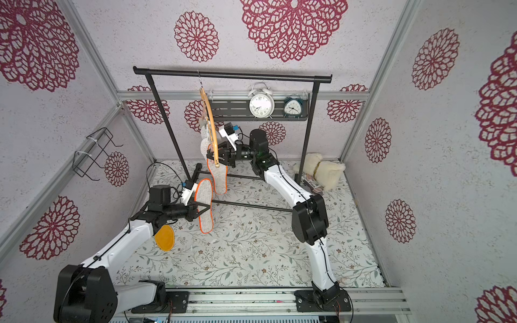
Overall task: Take the shoe insoles off the hanger
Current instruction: Open the clamp at the hanger, then place the insole at the center of the board.
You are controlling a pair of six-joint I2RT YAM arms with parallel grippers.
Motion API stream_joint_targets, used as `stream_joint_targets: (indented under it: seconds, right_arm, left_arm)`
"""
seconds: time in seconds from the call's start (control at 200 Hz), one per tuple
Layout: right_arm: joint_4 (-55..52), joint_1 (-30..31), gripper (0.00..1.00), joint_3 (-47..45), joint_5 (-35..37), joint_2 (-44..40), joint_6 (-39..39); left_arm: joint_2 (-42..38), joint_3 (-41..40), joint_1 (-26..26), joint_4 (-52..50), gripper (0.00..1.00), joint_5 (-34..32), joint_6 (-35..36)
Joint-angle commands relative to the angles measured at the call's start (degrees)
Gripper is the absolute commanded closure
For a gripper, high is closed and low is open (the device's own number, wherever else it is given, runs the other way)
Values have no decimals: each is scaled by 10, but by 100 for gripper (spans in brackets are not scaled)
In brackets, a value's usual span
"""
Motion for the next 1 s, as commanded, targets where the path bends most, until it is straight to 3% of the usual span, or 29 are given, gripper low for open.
stream_joint_targets:
  seconds: [0.0, 0.085, 0.2, 0.39, 0.565, 0.73, 0.806, 0.996]
  right_arm:
    - [13, 0, 100, 22, 1, -3, 3]
    - [10, -1, 100, 20, -1, -4, 3]
    - [10, -2, 100, 17, -1, -7, 2]
    - [24, -2, 100, 19, 0, -5, 10]
    - [21, -3, 100, 17, -2, -7, 8]
    - [20, -3, 100, 15, 0, -7, 6]
    - [20, -3, 100, 12, 0, -8, 7]
    - [30, -3, 100, 3, 0, -11, 12]
  left_arm:
    - [-30, -12, 8, -79, 100, -89, -102]
    - [-52, -38, 10, -122, 100, -126, -146]
    - [-78, -71, -4, -96, 100, -159, -182]
    - [-26, -108, 32, -43, 100, -121, -273]
    - [16, -144, 33, 1, 100, -144, -274]
    - [107, -114, 33, -14, 100, -139, -256]
    - [115, -87, 33, -56, 100, -166, -251]
    - [138, 56, 19, -308, 99, -303, -205]
